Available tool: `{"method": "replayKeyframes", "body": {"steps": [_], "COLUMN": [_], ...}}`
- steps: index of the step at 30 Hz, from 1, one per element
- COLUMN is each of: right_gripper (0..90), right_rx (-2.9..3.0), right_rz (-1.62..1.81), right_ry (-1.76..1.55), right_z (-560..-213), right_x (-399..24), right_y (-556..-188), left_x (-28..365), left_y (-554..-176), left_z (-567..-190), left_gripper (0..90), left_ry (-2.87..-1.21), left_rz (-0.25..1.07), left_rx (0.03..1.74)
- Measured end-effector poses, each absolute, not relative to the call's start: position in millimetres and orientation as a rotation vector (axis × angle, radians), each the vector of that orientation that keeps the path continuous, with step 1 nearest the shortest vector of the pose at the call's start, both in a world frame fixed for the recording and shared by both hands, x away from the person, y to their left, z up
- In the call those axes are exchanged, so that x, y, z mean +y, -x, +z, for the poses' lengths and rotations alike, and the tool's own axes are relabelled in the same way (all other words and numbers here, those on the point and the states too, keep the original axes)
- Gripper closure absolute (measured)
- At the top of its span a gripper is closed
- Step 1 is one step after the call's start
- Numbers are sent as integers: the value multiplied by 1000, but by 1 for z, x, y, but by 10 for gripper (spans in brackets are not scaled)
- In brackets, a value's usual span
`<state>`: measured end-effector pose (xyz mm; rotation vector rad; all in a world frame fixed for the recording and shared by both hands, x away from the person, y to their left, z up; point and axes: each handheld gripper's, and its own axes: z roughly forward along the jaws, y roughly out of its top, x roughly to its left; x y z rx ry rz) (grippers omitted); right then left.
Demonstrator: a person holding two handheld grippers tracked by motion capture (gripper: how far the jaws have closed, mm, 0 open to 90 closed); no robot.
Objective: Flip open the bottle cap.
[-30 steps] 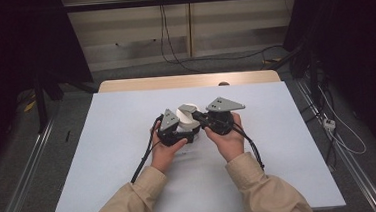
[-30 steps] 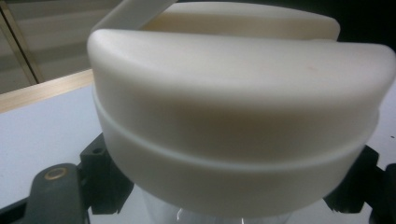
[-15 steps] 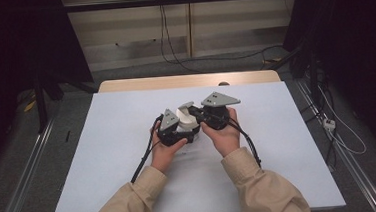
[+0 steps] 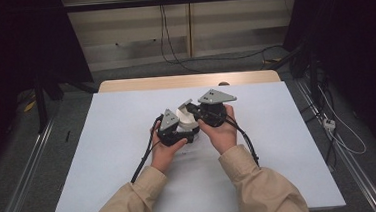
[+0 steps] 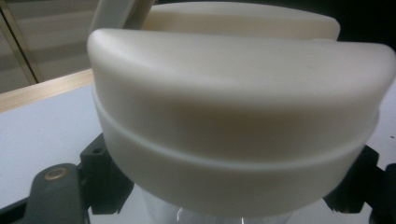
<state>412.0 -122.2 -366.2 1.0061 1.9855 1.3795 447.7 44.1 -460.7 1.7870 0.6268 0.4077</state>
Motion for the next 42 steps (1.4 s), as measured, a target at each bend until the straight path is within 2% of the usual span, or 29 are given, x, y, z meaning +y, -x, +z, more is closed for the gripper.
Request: {"method": "replayKeyframes", "body": {"steps": [42], "right_gripper": [900], "right_rx": [1969], "right_rz": [1358], "right_ry": [-977], "right_z": [-358], "right_x": [-110], "right_y": [-429], "left_x": [44], "left_y": [-448], "left_z": [-461], "left_gripper": [185], "left_ry": [-1792], "left_rz": [422], "left_rx": [621]}}
